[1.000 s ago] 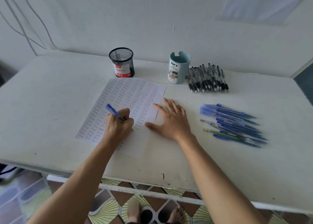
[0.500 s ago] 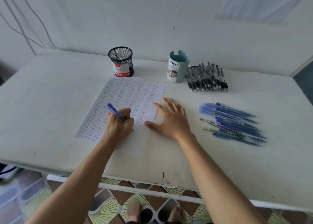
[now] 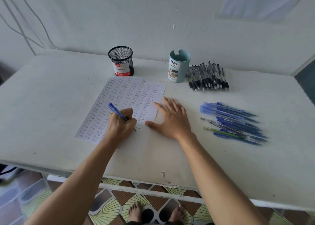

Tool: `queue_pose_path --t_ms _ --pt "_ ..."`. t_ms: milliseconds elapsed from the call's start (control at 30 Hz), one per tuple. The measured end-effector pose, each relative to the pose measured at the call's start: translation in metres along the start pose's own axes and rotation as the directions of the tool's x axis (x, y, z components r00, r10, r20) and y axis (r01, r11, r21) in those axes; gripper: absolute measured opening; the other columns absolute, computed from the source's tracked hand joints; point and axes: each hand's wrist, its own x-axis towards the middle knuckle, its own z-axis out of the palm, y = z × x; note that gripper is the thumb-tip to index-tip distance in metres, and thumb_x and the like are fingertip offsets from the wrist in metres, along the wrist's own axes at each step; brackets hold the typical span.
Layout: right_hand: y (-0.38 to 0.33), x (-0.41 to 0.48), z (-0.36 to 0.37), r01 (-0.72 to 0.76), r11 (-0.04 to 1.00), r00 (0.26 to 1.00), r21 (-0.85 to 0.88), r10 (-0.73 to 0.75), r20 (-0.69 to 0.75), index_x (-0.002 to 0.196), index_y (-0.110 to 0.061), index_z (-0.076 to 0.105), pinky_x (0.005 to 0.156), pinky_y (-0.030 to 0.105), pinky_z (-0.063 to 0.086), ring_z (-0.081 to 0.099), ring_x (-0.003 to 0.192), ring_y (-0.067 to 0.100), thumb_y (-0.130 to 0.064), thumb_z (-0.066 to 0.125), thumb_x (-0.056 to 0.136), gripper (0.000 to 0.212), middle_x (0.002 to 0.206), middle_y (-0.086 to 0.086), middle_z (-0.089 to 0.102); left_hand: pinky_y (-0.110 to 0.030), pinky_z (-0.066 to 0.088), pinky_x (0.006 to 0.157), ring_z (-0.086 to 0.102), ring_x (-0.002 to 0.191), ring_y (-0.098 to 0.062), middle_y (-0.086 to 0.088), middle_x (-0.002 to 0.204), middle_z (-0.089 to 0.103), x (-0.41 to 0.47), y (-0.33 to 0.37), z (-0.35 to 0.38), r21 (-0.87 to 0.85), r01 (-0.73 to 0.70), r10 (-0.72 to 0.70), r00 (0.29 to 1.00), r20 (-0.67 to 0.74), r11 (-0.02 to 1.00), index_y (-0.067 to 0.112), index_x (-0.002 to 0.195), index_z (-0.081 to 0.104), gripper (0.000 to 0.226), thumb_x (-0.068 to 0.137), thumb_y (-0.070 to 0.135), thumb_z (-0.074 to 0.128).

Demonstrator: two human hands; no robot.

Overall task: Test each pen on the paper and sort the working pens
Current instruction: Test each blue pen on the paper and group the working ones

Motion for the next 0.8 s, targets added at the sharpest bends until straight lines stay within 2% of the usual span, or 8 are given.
queue_pose_path --t_ms 267,400,433,500,533,600,667,800 --pt "-0.002 -0.001 -0.002 0.000 1.000 1.000 0.003 0.000 -0.009 0.154 -0.042 0.022 0.122 0.044 0.005 0.002 0.154 0.021 -0.085 0.042 0.079 0.088 0.167 0.000 0.007 -0.022 0.019 0.047 0.024 0.049 -0.008 -0.004 0.056 0.026 0.001 -0.005 0.000 0.009 0.024 -0.024 1.000 -0.013 1.000 0.012 0.058 0.028 0.036 0.067 -0.015 0.051" --pt "-0.002 -0.001 -0.002 -0.009 1.000 1.000 0.000 0.009 -0.005 0.158 -0.033 0.015 0.123 0.044 0.004 -0.001 0.154 0.021 -0.085 0.042 0.079 0.098 0.167 0.001 0.005 -0.025 0.029 0.046 0.035 0.046 -0.014 -0.001 0.050 0.034 0.009 -0.005 -0.010 -0.207 0.128 -0.137 0.990 -0.029 0.970 0.012 0.054 0.033 0.034 0.064 -0.010 0.056" --pt "-0.002 -0.001 -0.002 -0.016 1.000 1.000 0.008 0.016 -0.006 0.159 -0.029 0.011 0.123 0.043 0.003 -0.001 0.154 0.021 -0.085 0.043 0.079 0.103 0.167 0.002 0.004 -0.024 0.030 0.043 0.036 0.043 -0.014 0.000 0.049 0.036 0.010 -0.006 -0.014 -0.293 0.140 -0.150 0.989 -0.013 0.946 0.009 0.058 0.040 0.030 0.068 -0.015 0.054" --pt "-0.002 -0.001 -0.003 -0.029 0.999 1.000 0.022 0.029 -0.003 0.159 -0.023 0.008 0.123 0.043 0.003 -0.002 0.154 0.021 -0.084 0.045 0.079 0.108 0.167 0.003 0.002 -0.022 0.029 0.037 0.032 0.038 -0.015 0.000 0.047 0.035 0.013 -0.007 -0.020 -0.454 0.167 -0.170 0.985 0.035 0.875 0.004 0.081 0.053 0.024 0.082 -0.019 0.046" --pt "-0.001 -0.001 -0.004 -0.030 0.999 1.000 0.020 0.030 0.002 0.159 -0.022 0.010 0.123 0.042 0.003 -0.002 0.154 0.021 -0.083 0.046 0.079 0.107 0.167 0.003 0.002 -0.021 0.028 0.036 0.028 0.036 -0.014 0.001 0.047 0.032 0.014 -0.007 -0.020 -0.516 0.199 -0.198 0.979 0.058 0.833 0.007 0.096 0.055 0.022 0.091 -0.013 0.045" --pt "0.000 0.000 -0.005 -0.017 1.000 1.000 0.009 0.017 0.009 0.158 -0.024 0.016 0.122 0.042 0.003 -0.001 0.154 0.020 -0.082 0.047 0.080 0.102 0.168 0.000 0.003 -0.020 0.028 0.036 0.024 0.035 -0.010 0.005 0.046 0.030 0.015 -0.007 -0.019 -0.569 0.240 -0.235 0.968 0.083 0.787 0.012 0.115 0.052 0.012 0.106 0.016 0.046" --pt "0.001 0.000 -0.005 -0.002 1.000 1.000 0.007 0.002 0.006 0.157 -0.027 0.020 0.122 0.041 0.004 0.000 0.154 0.020 -0.082 0.048 0.079 0.099 0.167 -0.001 0.006 -0.021 0.029 0.037 0.025 0.034 -0.010 0.006 0.043 0.031 0.017 -0.006 -0.018 -0.520 0.233 -0.227 0.971 0.076 0.822 0.012 0.120 0.055 0.034 0.104 0.038 0.043" --pt "0.002 -0.001 -0.004 0.006 1.000 1.000 0.023 -0.006 -0.001 0.156 -0.029 0.023 0.122 0.041 0.004 0.003 0.153 0.019 -0.082 0.049 0.079 0.097 0.167 -0.002 0.010 -0.023 0.035 0.037 0.036 0.031 -0.015 -0.002 0.040 0.042 0.014 -0.006 -0.017 -0.352 0.140 -0.133 0.990 0.044 0.925 0.016 0.109 0.065 0.032 0.109 0.028 0.035"
